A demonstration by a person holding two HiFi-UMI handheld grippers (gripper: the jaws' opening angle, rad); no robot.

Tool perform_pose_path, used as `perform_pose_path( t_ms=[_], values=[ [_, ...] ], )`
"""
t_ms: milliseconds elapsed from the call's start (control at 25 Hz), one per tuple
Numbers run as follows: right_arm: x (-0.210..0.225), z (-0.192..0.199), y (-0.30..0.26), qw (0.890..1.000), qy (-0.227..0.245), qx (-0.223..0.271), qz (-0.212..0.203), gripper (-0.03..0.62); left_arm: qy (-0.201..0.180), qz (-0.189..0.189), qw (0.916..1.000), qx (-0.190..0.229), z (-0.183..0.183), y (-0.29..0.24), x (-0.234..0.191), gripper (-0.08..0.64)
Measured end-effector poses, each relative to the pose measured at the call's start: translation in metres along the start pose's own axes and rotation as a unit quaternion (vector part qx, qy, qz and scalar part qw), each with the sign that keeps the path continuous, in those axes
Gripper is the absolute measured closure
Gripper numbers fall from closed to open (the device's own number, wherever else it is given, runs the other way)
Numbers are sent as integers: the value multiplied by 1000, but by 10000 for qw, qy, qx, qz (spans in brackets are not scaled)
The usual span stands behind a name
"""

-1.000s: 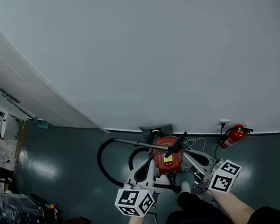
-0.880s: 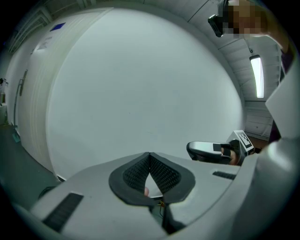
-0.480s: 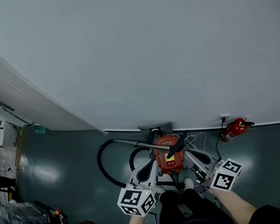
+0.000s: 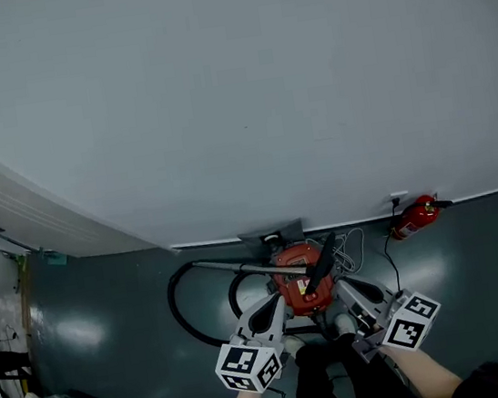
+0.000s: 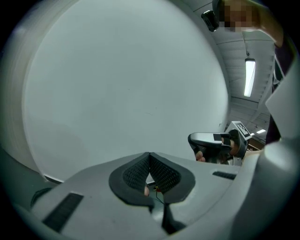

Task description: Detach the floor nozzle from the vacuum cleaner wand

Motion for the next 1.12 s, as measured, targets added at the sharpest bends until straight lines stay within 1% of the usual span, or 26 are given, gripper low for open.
perform_pose_path(
  t_ms=[160,280,520,720,920,1120],
  values=[
    [20,11,-11,9998,-28,48,169,575,97,93,9999,-104,16,-17,-18,555],
    [29,17,-14,9996,-73,85,266,575,79,178,9996,-210,29,-25,-29,555],
    [57,30,-14,9982,-236,197,519,575,79,412,9979,-489,70,-52,-54,555],
    [80,41,-13,9972,-282,278,630,575,-129,663,9952,-710,112,-84,-72,555],
    [112,67,-15,9961,-346,272,760,575,-273,879,9923,-830,154,-110,-90,555],
    [149,97,-16,9946,-369,259,930,575,-443,1002,9900,-889,194,-131,-106,555]
  ],
)
Point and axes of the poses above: the fingertips, and each gripper's own axes: y backward along the fingers, x to its right, z out of its underside, the point moved 3 cm from there along y, backward along the fingers, and after that the axes turned 6 degrees about x, right-handed, at the moved point
